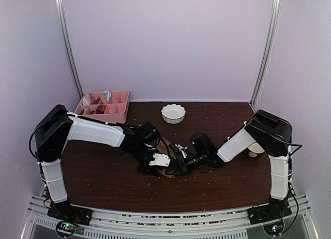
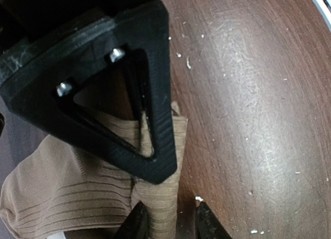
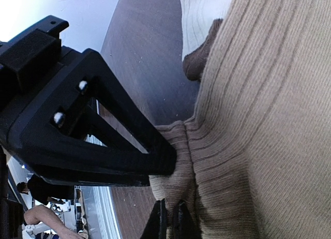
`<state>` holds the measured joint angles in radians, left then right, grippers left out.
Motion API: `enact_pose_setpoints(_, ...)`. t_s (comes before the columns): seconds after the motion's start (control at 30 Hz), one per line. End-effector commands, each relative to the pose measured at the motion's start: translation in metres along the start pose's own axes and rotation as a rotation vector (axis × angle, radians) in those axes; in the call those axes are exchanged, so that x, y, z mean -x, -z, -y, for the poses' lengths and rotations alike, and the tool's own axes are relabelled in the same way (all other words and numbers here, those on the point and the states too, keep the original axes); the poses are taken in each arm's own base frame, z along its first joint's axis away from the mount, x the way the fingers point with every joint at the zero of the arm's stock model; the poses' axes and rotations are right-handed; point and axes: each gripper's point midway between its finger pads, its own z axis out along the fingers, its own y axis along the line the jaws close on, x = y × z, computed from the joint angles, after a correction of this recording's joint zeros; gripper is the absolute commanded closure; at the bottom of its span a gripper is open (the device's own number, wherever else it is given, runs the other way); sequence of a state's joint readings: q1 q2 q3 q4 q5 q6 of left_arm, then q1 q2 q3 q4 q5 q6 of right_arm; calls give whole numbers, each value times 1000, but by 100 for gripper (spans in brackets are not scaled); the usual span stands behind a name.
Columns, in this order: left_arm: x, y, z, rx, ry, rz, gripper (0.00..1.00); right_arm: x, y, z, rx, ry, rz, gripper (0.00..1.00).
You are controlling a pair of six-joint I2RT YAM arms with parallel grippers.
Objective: Roll the socks
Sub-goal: Roll the sock at the center of the board.
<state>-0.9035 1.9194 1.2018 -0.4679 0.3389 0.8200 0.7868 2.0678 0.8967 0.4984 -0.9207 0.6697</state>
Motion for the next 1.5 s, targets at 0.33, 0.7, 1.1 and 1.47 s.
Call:
enact_pose_setpoints(0.33,0,-9,1,-164,148,7,100,-37,44,44,-326,46,6,78)
enact_pose_setpoints(0.7,3,-11,34,-405,362,57,100,-13,101,43,-575,273,249,70)
enact_pose_setpoints(1.1,4,-16,54,-608,539,90,100,40,195,-13,-1035,505,660,0)
enact_pose_setpoints(1.47,1,-13,29,-711,735,139,100,8,175,-10,-836,595,614,0)
